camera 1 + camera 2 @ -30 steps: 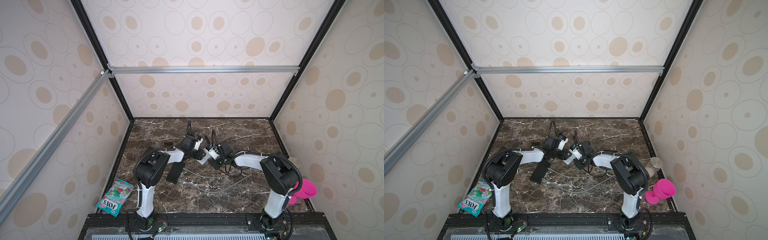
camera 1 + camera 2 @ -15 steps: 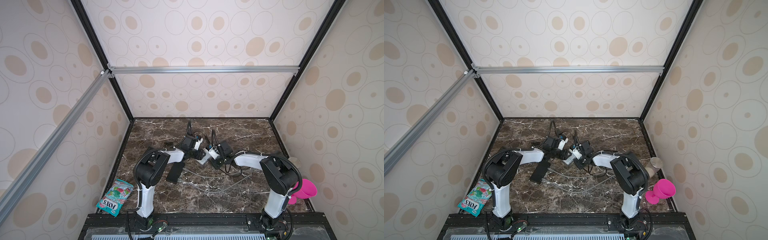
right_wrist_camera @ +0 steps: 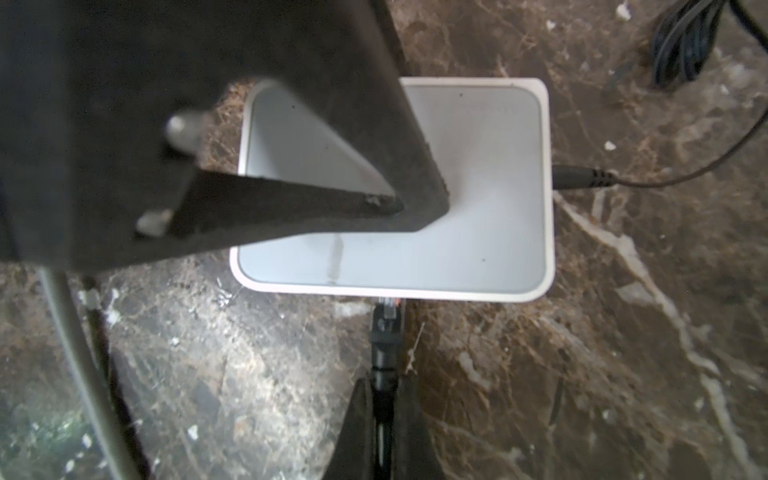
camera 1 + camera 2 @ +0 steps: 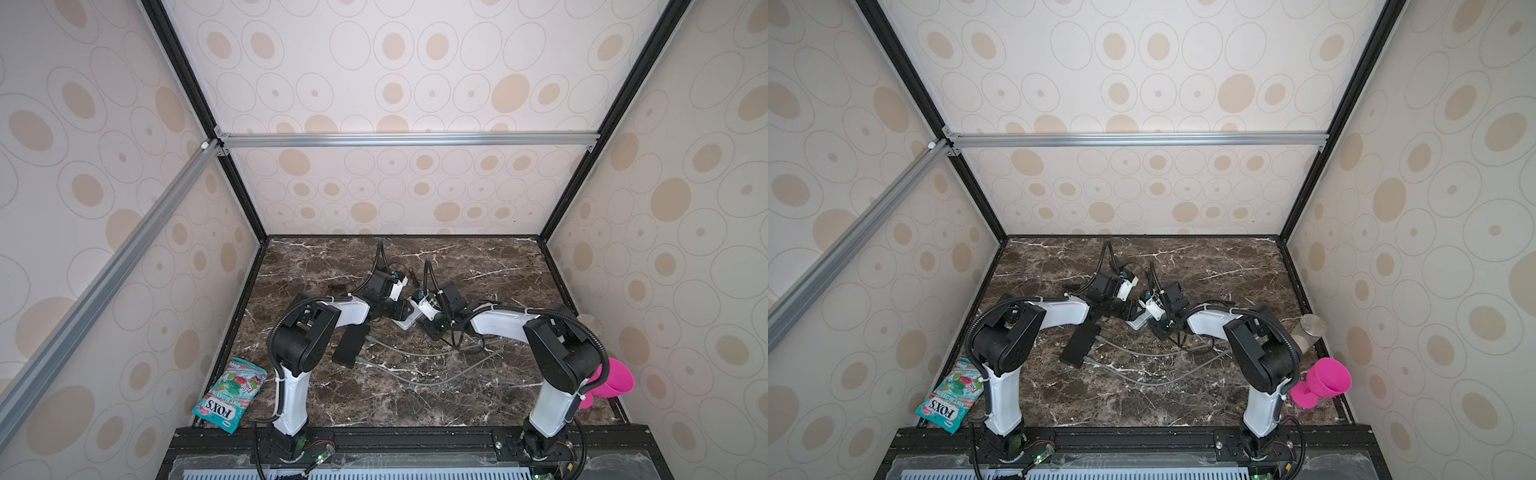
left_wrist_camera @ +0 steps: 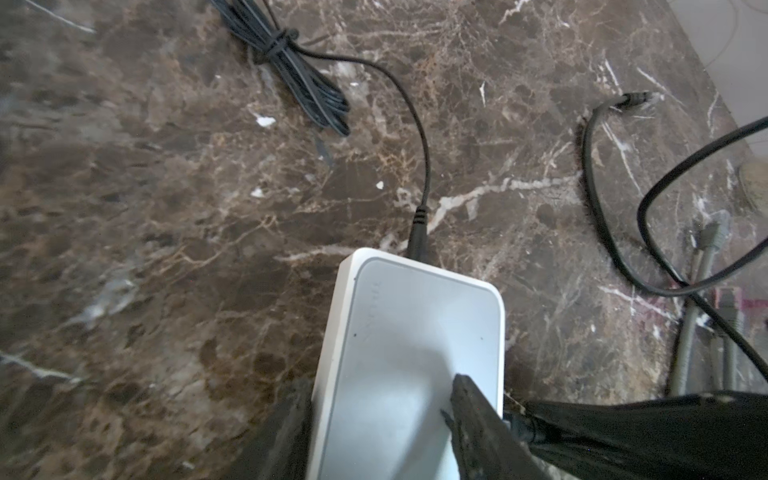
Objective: Insert the plug into the switch port
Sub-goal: 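Push the RJ45 plug into a white router port while left holds the router, then open the right gripper off the plugged cable and lift both grippers away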
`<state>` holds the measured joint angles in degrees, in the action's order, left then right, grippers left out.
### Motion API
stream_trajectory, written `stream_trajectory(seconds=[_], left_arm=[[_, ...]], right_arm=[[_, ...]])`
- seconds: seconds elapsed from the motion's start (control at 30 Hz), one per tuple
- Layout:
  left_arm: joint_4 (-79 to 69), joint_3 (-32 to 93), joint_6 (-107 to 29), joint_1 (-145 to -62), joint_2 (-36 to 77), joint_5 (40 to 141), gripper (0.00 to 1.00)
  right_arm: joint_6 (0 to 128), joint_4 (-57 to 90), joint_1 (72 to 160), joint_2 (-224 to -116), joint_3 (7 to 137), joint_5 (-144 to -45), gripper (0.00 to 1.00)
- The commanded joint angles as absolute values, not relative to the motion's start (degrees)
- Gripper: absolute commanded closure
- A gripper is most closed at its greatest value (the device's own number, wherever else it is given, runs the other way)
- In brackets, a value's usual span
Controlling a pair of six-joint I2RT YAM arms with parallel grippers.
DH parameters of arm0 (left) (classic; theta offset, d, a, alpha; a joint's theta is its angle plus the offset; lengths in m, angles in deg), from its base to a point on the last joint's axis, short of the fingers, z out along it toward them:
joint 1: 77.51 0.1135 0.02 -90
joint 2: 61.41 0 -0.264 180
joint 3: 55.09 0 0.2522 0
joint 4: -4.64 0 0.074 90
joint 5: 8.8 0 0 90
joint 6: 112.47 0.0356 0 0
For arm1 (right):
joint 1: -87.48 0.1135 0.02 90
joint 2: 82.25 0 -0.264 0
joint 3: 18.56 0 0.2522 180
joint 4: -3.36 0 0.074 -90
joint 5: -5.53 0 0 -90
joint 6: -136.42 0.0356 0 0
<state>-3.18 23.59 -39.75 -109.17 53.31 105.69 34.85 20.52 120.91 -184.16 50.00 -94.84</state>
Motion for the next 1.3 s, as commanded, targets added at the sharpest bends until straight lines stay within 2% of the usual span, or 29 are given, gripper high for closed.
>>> stream_trajectory(seconds=[0.0,0.27,0.47,0.57,0.67,0.8,1.07,1.27], left_arm=[[-19.73,22.39,-38.88,-112.34,58.78,114.48,0.47],[-27.79,34.19,-36.26,-107.2,58.83,110.66,0.44],[-33.28,41.4,-34.45,-99.65,53.36,106.44,0.41],[-32.17,41.79,-34.54,-96.51,49.3,106.89,0.42],[-28.03,39.47,-34.67,-94.8,45.19,110.14,0.42],[-19.93,32.88,-36.98,-94.31,38.23,110.65,0.41],[-6.39,22.98,-42.28,-91.35,26.73,112.02,0.37],[1.27,19.77,-48.09,-89.26,26.16,118.36,0.36]], right_arm=[[32.62,3.97,122.64,-177.02,49.34,-100.41,1.0],[30.84,7.58,122.64,-172.15,43.64,-97.69,1.0],[26.75,10.55,122.59,-172.56,43.35,-95.23,1.0],[23.6,11.99,121.83,-174.81,44.68,-97.55,1.0],[18.56,16.16,120.66,-178.49,48.74,-105.64,1.0],[11.12,26.77,120.59,-185.66,58.7,-110.87,1.0],[2.63,38.2,119.86,-197.56,74.1,-111.51,1.0],[3.78,40.61,119.4,-202.1,80.37,-108.37,1.0]])
